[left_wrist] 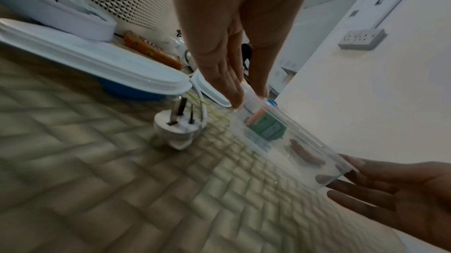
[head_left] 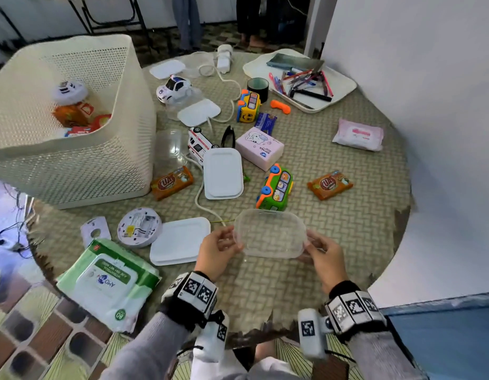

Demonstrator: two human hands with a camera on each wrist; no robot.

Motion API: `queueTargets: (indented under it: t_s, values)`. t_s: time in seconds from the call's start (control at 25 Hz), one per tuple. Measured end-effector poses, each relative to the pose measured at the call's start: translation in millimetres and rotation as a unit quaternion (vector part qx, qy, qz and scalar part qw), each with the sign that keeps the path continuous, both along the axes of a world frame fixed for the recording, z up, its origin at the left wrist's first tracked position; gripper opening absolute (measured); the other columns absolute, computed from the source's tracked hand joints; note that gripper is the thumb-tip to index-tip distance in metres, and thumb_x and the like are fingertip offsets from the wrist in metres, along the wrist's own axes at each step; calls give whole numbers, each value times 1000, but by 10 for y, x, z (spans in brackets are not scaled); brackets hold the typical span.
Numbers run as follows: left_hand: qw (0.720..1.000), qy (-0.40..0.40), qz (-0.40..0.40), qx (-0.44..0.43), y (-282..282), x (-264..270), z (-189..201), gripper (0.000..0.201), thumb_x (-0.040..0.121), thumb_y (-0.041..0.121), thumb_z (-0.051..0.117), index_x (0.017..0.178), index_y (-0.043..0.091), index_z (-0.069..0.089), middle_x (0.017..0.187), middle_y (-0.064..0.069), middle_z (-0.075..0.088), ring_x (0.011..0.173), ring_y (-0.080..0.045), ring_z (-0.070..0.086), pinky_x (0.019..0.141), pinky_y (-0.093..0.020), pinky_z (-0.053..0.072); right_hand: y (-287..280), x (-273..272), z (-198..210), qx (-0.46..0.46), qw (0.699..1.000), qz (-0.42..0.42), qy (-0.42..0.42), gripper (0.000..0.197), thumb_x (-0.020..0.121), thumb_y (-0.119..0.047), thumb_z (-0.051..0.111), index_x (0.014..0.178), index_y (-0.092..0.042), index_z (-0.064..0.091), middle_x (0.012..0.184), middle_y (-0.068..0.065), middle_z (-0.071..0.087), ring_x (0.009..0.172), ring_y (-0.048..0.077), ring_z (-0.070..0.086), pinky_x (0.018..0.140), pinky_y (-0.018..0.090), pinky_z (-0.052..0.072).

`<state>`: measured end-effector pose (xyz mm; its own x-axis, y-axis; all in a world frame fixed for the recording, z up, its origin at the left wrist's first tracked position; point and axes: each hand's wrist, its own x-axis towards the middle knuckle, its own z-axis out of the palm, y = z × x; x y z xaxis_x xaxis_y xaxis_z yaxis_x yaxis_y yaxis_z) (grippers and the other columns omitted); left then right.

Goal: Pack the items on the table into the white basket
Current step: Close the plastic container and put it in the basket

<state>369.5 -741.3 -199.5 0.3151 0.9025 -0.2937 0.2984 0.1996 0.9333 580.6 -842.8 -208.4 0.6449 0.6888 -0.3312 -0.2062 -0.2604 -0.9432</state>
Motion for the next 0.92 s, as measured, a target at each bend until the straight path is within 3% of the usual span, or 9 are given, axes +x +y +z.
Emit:
queueTargets:
  t_s: [0.16,0.28,0.36,0.44,0.52,0.64,0.76,0.84,0.92]
  values:
    - [999,26,-18,3,-24,72,-68,42,84,4,69,124,2,56,106,-7,66,82,-5,60,72,-10,49,0,39,-66,-43,999,1,-24,28,90,6,56,117,-1,60,99,19,65,85,29,65,63,31,60]
    - [999,36,-10,16,-14,-9,-61,40,85,10,69,123,7,58,113,-7,64,91,-5,59,80,-15,48,85,43,-26,-110,981,16,-159,36,85,4,61,120,-4,60,112,20,62,101,33,60,86,38,52]
    - [999,33,20,25,7,-135,-26,39,85,14,69,122,10,57,116,-4,62,104,-12,58,87,-22,47,187,-52,90,-127,924,51,-358,41,78,3,64,118,-5,61,111,18,60,105,36,53,91,36,38]
    - [996,47,66,49,49,-296,26,38,86,17,68,123,13,56,119,0,57,111,-11,52,85,-22,43,351,-253,258,-84,876,83,-468,41,74,2,67,113,-8,64,106,16,59,102,37,49,90,39,35]
    - [988,68,116,74,101,-500,84,38,87,16,67,123,14,55,120,0,51,111,-11,47,85,-23,40,570,-521,382,-12,879,126,-461,39,73,5,66,110,-7,64,104,14,59,101,35,50,91,44,41]
    - [973,145,164,75,175,-810,88,45,87,21,67,127,11,52,126,-7,46,119,-21,45,100,-34,39,866,-964,416,49,904,222,-363,34,79,7,61,111,-5,63,107,13,57,100,26,57,90,43,48]
    - [961,221,164,7,241,-1053,26,57,90,25,63,137,1,42,138,-15,41,131,-27,37,108,-29,26,1030,-1357,331,-15,895,334,-296,36,85,1,59,120,-6,57,116,15,52,110,27,53,97,41,44]
    - [962,240,133,-8,290,-1148,-22,57,90,24,63,136,-4,43,136,-18,46,131,-31,39,106,-31,29,1084,-1536,256,-78,864,391,-308,43,88,-5,57,129,-9,49,127,14,45,122,28,44,103,37,37]
    - [963,248,102,-24,313,-1170,-27,55,89,24,63,132,-6,45,132,-18,50,127,-32,44,102,-32,34,1119,-1645,229,-110,853,402,-313,49,89,-6,55,136,-9,41,136,14,36,128,28,39,106,31,31]
